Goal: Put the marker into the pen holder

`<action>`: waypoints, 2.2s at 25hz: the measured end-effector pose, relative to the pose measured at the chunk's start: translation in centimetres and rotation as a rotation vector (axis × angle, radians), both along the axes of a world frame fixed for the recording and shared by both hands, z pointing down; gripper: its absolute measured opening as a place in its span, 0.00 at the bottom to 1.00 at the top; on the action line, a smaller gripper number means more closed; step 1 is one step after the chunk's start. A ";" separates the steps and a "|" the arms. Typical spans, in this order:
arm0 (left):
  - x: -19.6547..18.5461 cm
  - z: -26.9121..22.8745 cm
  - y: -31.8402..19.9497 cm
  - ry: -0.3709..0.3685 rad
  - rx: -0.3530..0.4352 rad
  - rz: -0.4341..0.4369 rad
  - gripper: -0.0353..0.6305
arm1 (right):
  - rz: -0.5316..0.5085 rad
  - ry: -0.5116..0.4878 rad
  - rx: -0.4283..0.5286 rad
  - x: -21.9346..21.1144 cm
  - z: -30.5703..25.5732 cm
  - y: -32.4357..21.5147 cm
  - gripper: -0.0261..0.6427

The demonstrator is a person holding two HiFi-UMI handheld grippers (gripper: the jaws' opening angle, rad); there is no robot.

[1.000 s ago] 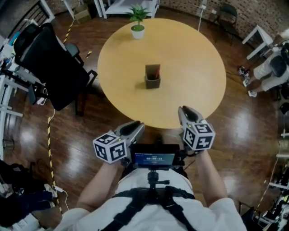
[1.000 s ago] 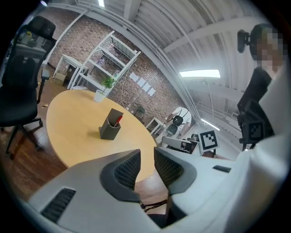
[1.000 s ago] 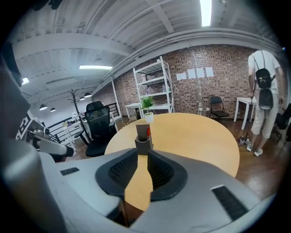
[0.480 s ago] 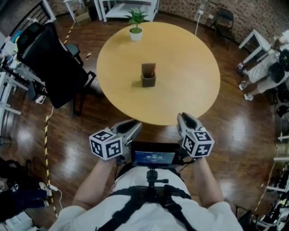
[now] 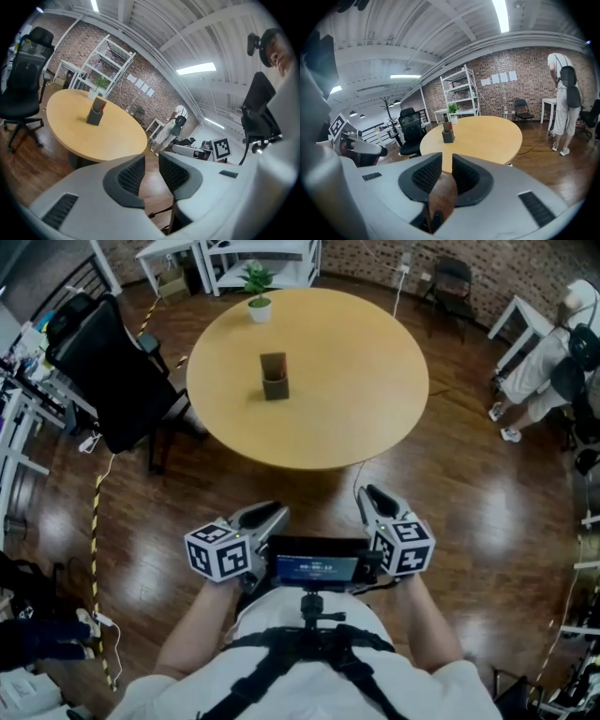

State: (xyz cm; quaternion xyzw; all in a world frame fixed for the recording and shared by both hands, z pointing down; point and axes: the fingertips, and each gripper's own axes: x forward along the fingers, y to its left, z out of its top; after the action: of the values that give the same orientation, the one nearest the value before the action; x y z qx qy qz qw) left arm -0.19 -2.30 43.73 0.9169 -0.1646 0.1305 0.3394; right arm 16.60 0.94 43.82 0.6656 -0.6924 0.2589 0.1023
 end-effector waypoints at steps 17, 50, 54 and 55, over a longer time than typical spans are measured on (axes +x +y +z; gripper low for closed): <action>-0.4 -0.1 11.6 0.009 -0.002 -0.037 0.20 | -0.040 -0.086 0.031 -2.0 -1.0 10.3 0.15; -6.7 -2.8 8.9 0.014 -0.005 0.058 0.20 | 0.062 -0.031 0.014 -7.5 -3.2 9.6 0.07; -6.7 -2.6 9.0 0.015 -0.014 0.062 0.20 | 0.060 -0.047 0.001 -8.1 -2.9 9.5 0.05; -6.7 -2.5 9.2 0.014 -0.017 0.065 0.20 | 0.060 -0.050 -0.003 -8.2 -2.8 9.7 0.05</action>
State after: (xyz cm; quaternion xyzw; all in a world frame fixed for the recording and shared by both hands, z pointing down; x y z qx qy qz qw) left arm -6.86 6.87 41.27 0.9197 -0.1311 0.1367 0.3440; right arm 8.44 10.61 41.07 0.6794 -0.6741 0.2793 0.0781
